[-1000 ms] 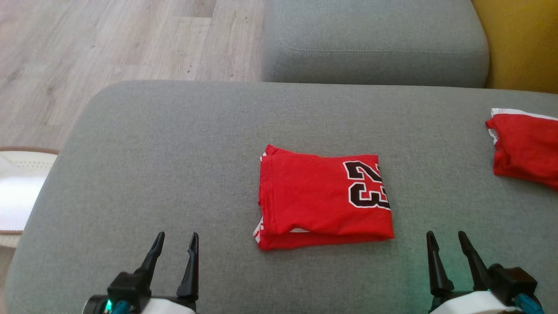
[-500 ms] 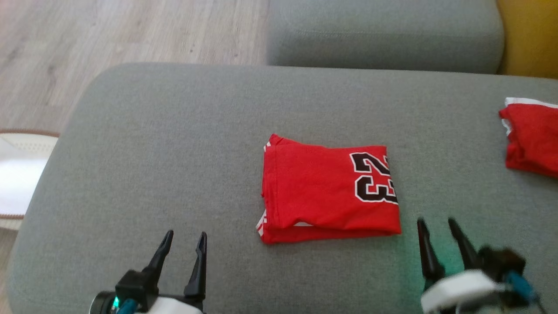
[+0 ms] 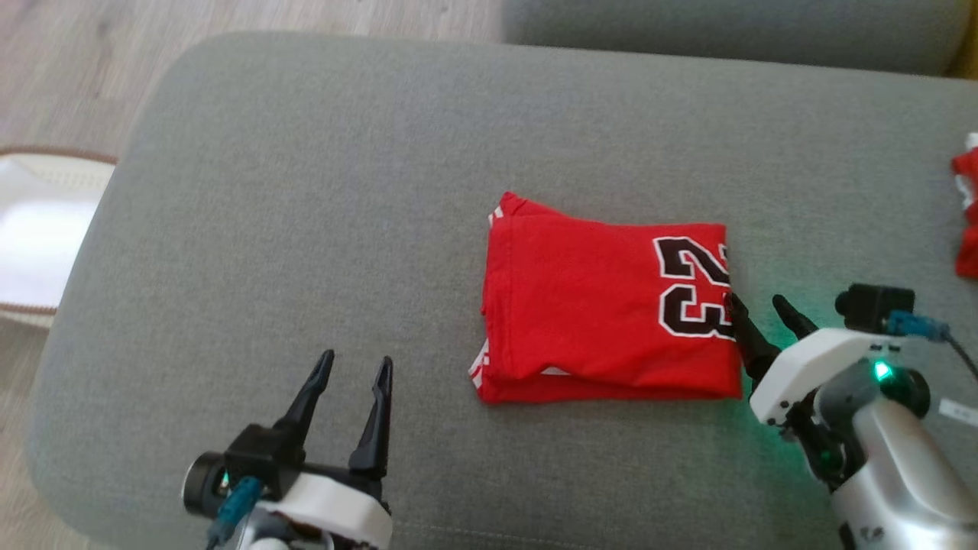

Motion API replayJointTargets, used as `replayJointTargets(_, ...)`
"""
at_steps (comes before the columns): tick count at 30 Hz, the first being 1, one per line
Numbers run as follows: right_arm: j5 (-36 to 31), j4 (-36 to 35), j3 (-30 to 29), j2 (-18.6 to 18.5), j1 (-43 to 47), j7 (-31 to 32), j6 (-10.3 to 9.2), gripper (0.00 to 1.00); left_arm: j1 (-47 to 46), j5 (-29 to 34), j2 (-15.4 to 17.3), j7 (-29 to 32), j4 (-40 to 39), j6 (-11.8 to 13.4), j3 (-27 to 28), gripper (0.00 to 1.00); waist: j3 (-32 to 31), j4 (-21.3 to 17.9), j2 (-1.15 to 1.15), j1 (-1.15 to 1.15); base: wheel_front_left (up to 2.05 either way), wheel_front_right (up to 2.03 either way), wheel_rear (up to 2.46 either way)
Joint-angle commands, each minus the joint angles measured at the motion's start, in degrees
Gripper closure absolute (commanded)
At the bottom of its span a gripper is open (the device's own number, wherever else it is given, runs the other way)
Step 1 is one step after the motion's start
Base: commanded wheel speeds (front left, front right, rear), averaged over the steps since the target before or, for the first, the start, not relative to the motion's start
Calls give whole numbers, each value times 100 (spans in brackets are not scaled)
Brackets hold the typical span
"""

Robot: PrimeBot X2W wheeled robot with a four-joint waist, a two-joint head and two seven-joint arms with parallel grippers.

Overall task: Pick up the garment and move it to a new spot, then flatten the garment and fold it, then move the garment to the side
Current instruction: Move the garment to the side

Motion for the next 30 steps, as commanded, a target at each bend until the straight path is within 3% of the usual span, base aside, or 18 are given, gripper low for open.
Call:
replayJointTargets(1,46,-134,135,-95,-207,25,39,0,-274,-25,-18,-70,-196,41,140,0,83,59,0,0,0,0,0)
replayJointTargets(4,122,-80,311,-188,-248,233,39,2,-350,-59,-18,-70,-194,58,85,0,179,116,0,0,0,0,0)
replayJointTargets(5,158,-70,360,-193,-236,307,39,8,-370,-67,-18,-70,-193,62,79,0,210,130,0,0,0,0,0)
replayJointTargets(7,229,-100,478,-204,-198,451,39,51,-405,-79,-18,-70,-198,72,77,0,264,139,0,0,0,0,0)
replayJointTargets(8,272,-133,522,-207,-182,503,39,66,-422,-83,-18,-70,-205,79,80,0,287,135,0,0,0,0,0)
replayJointTargets(9,311,-165,542,-207,-171,550,39,96,-435,-87,-18,-70,-213,90,82,0,314,125,0,0,0,0,0)
replayJointTargets(10,330,-205,557,-219,-170,575,39,100,-448,-91,-18,-70,-222,102,82,0,339,113,0,0,0,0,0)
replayJointTargets(18,178,-489,280,-465,-562,456,39,100,-619,-113,-18,-70,-442,111,63,0,684,-213,0,0,0,0,0)
replayJointTargets(30,-347,-1173,-775,-1280,-1936,784,39,100,-1338,76,-18,-70,-1024,-32,-36,0,1603,-978,0,0,0,0,0)
